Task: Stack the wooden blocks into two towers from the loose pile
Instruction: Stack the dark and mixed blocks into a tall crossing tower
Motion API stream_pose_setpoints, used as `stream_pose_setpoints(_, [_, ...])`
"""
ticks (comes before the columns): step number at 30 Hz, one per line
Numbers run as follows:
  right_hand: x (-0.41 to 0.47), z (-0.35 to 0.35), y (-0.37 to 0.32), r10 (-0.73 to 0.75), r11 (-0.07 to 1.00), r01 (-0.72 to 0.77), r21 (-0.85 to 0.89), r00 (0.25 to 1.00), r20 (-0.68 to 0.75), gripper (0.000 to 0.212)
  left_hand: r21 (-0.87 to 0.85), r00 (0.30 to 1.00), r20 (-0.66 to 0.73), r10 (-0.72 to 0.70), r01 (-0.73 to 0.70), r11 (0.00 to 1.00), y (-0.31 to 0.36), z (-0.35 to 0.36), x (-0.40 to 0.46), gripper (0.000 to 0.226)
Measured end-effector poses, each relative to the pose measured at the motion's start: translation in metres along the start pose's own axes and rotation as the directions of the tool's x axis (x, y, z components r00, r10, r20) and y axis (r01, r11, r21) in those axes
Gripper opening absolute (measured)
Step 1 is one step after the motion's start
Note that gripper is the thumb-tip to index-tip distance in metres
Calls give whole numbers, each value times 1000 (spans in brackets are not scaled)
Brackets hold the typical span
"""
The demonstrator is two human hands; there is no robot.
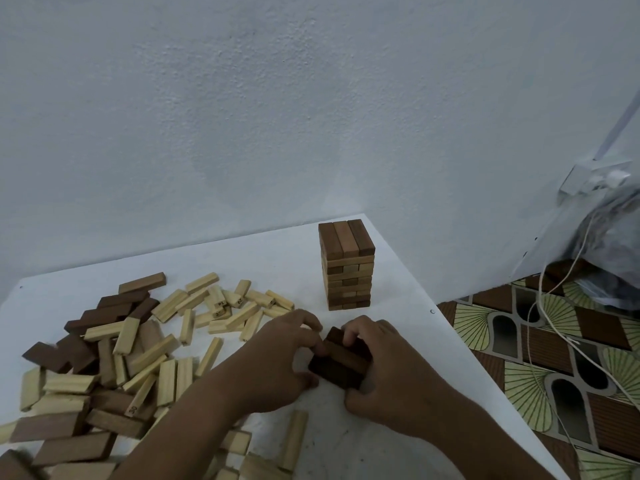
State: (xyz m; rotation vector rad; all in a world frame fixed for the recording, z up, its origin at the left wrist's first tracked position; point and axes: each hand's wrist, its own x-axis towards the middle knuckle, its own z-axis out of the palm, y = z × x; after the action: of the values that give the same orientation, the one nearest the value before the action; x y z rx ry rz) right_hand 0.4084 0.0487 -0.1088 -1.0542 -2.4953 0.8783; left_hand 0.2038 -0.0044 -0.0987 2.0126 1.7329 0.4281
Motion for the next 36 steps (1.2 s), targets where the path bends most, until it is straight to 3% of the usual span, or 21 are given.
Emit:
stream_pose_setpoints(3, [3,-5,11,-30,999,27,45,998,62,53,26,1000,6,30,-30,999,4,-2,-1,20])
stream_pose_setpoints(7, [0,-13,18,-48,999,47,26,998,45,57,13,997,-23,75,-74,997,2,1,1,21])
stream_pose_setpoints(10, [-5,-19,19,-24,999,24,-47,1000,14,57,-6,997,-45,68,-68,998,0,3,-1,21])
stream_pose_setpoints(19, [-7,-21,19,8,999,-11,-45,999,-50,52,-54,999,-44,32,-34,998,-2,2,1,28])
stream_pose_setpoints(25, [-4,-35,12,-19,999,25,38,988,-154,55,-172,974,-226,27,-67,983,9,-10,0,45])
stream_pose_setpoints(31, [10,-82,-10,-122,985,153,86,948,-293,55,-272,892,-447,66,-206,940,36,-51,9,52])
stream_pose_setpoints(36, [46,-115,-24,-145,968,199,151,940,-310,53,-392,876,-481,-35,-179,903,45,-81,32,57])
